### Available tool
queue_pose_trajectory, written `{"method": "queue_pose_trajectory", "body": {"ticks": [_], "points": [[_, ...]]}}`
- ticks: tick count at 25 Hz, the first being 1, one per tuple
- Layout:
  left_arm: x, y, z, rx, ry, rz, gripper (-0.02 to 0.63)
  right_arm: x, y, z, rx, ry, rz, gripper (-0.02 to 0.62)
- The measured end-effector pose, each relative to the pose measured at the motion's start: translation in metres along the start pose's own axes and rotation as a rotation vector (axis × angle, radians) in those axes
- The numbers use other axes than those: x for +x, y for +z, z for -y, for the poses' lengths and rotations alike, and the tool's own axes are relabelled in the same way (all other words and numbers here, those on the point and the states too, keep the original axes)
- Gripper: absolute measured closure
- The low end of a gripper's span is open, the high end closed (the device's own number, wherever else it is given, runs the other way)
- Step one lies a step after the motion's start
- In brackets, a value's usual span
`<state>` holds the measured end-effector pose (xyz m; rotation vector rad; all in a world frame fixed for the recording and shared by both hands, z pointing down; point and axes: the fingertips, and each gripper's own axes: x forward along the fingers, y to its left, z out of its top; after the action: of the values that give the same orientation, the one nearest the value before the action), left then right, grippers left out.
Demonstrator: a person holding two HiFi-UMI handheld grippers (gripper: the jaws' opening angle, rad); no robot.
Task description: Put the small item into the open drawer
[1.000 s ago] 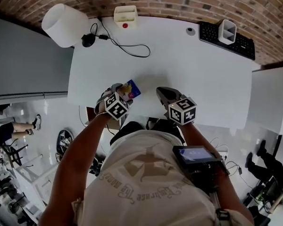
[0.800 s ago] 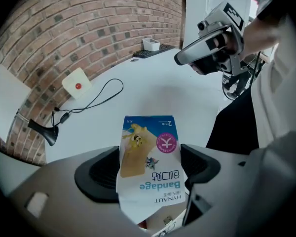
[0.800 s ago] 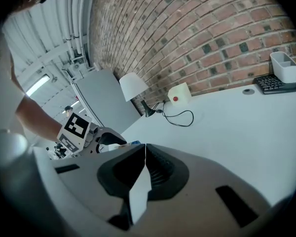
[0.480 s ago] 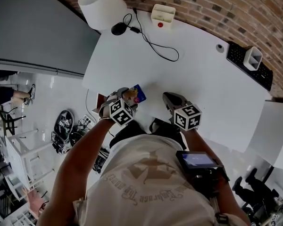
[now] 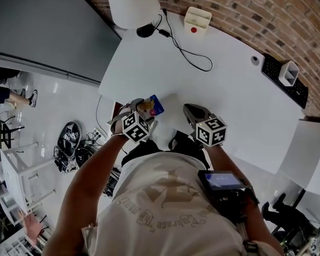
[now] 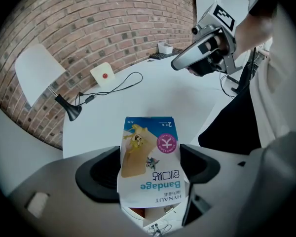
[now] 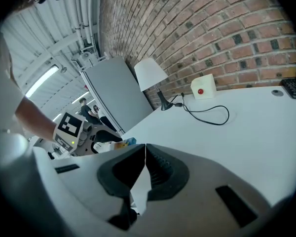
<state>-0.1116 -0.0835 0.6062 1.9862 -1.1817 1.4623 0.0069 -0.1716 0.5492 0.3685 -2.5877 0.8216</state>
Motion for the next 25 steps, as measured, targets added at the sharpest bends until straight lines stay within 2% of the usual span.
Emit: {"method": "queue_pose_trajectory", "body": {"ticks": [16, 25], "points": [[-0.030, -0.076, -0.014, 0.074, -0.056, 0.059, 0.223, 0.030, -0.006, -0.072, -0.009, -0.097, 0.025, 0.589], [-0.043, -0.126, -0.020, 0.092, -0.078, 0.086, 0.224, 0.050, -0.022, -0.116, -0.004, -0.143, 0.025, 0.589]]}}
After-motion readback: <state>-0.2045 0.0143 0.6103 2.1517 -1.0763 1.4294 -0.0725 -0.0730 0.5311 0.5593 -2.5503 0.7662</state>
